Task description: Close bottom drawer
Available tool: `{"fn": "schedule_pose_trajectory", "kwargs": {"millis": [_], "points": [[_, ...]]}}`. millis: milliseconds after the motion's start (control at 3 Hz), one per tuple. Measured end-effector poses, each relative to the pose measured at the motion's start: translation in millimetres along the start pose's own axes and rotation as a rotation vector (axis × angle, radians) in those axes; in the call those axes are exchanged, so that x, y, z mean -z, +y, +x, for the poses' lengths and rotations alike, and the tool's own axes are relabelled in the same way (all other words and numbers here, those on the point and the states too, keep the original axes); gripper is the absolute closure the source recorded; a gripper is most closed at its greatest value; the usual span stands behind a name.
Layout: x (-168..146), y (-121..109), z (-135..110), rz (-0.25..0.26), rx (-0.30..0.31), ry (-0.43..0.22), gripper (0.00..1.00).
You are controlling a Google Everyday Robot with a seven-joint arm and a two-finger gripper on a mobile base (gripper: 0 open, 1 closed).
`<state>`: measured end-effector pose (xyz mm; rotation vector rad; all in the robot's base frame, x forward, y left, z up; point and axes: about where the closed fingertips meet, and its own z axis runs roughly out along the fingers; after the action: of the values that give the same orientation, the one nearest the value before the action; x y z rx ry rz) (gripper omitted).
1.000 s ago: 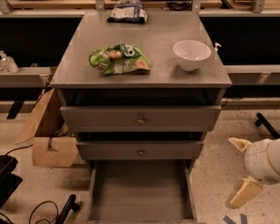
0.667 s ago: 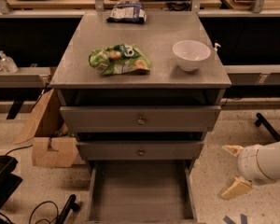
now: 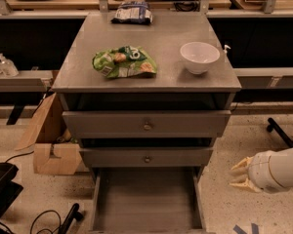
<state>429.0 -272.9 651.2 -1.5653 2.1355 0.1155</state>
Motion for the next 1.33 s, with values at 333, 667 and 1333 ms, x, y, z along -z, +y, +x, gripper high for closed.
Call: {"fn": "schedule_pose_trajectory", "kwargs": {"millis": [333, 667, 1333], "points": [[-2.5, 1.1, -1.3, -0.003, 0.003, -0.004, 0.88], [-45.5, 15.7, -3.5, -0.031, -0.006, -0.065, 1.0], [-238.3, 86.5, 30.1, -0.116, -0.052, -0.151, 1.0]]}}
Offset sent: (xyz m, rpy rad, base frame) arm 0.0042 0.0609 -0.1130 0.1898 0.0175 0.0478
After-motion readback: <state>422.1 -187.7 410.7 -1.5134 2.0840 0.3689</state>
